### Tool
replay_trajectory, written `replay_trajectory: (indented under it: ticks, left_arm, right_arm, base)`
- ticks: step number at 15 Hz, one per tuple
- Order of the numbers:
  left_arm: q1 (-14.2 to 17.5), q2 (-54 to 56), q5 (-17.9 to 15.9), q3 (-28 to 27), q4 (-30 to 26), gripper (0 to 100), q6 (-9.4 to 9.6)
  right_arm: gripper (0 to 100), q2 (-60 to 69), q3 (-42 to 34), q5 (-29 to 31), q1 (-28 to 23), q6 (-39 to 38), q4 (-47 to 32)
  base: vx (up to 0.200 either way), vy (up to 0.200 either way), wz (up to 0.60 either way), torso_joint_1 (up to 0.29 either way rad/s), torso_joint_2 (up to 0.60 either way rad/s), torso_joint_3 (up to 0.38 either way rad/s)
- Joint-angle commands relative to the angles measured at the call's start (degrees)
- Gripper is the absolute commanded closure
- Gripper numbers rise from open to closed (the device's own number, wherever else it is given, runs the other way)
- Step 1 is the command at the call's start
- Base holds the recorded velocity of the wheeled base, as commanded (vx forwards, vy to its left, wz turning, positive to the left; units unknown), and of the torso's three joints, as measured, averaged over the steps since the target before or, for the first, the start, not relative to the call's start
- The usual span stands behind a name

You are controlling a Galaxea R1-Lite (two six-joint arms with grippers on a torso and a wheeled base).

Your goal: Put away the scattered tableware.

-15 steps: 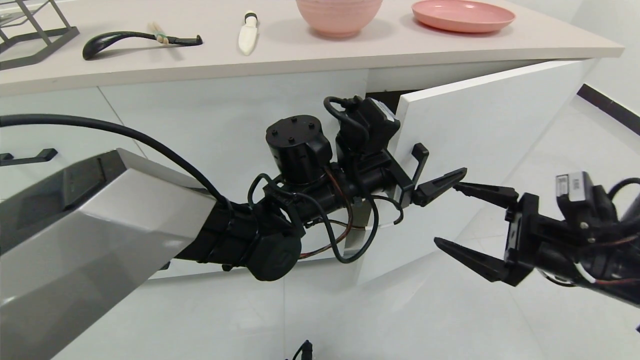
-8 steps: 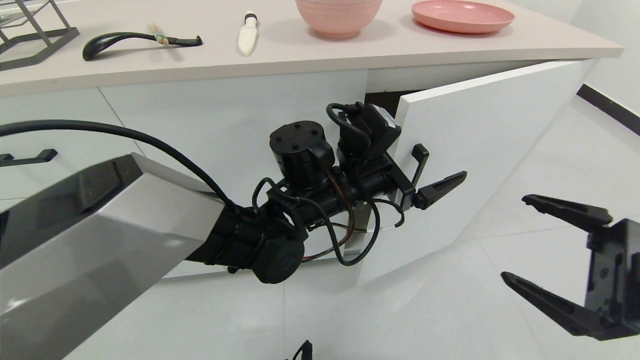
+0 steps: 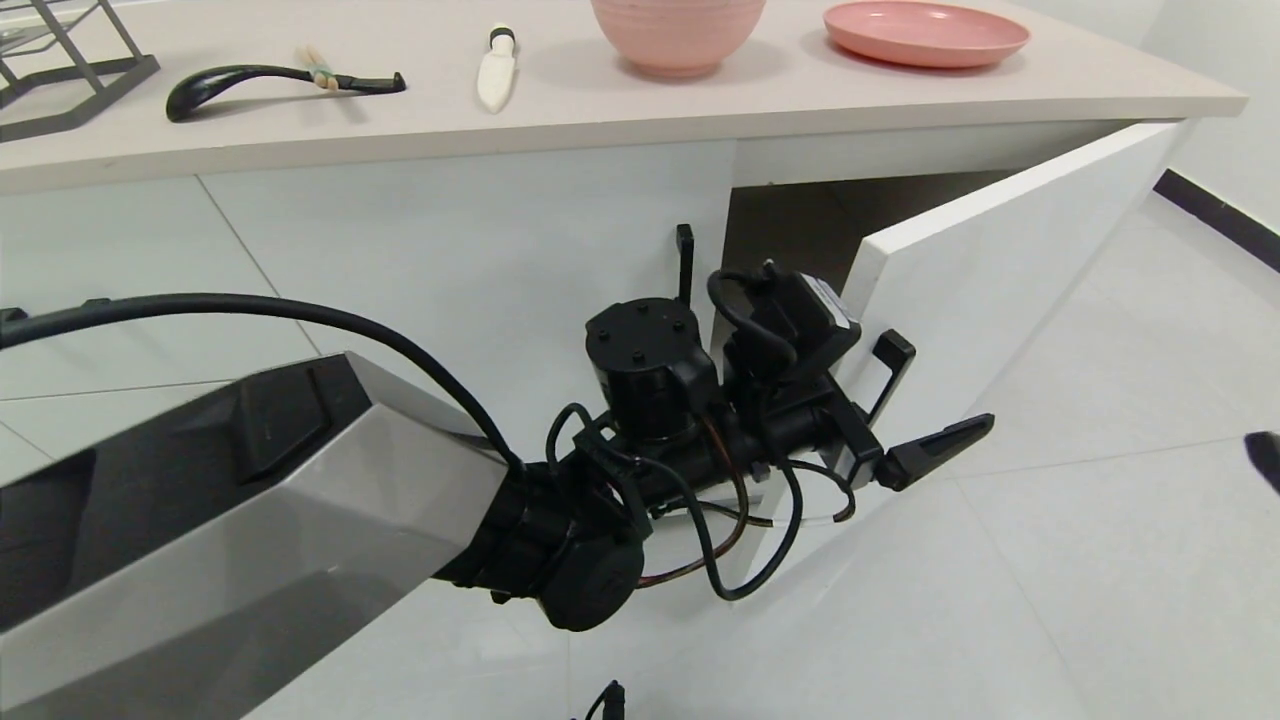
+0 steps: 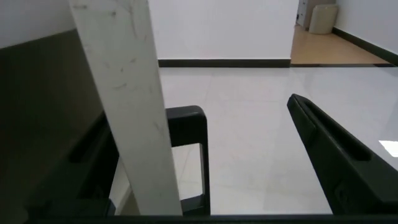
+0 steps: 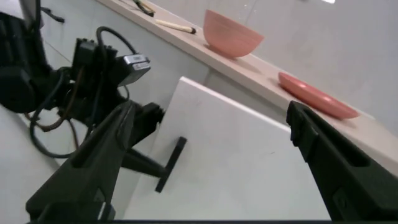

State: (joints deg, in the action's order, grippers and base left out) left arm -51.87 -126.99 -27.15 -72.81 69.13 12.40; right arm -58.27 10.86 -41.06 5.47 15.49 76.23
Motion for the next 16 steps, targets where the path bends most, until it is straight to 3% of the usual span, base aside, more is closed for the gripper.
replay_trajectory:
  ticks: [1, 4, 12, 14, 16]
  left_arm:
    - [-0.7, -0.7, -0.1, 0.1, -0.1, 0, -0.01]
    - [-1.7, -1.5, -0.2, 0.1, 0.7, 0, -0.01]
    - [-9.7, -6.1, -0.4, -1.1, 4.3, 0, -1.06]
    - [-12.0, -8.4, -0.4, -5.3, 3.6, 0, -1.24]
    - [-15.6, -11.4, -0.3, -9.3, 3.2, 0, -2.91]
  right_arm:
    - [0, 2.0, 0.6, 0.0, -1.7, 0.2, 0.1]
    - [0, 3.2, 0.7, 0.0, -2.2, 0.2, 0.1]
    - [0, 4.0, 9.4, 0.0, -6.3, 0.2, 0.1]
    - [0, 4.0, 9.7, 0.0, -7.2, 0.2, 0.1]
    - [0, 4.0, 10.5, 0.0, -7.4, 0.2, 0.1]
  base:
    - [0.000, 0.000, 0.00, 0.000, 0.00, 0.000]
    - [0.000, 0.000, 0.00, 0.000, 0.00, 0.000]
    - [0.000, 0.000, 0.00, 0.000, 0.00, 0.000]
    - [0.000, 0.000, 0.00, 0.000, 0.00, 0.000]
    - [0.000, 0.000, 0.00, 0.000, 0.00, 0.000]
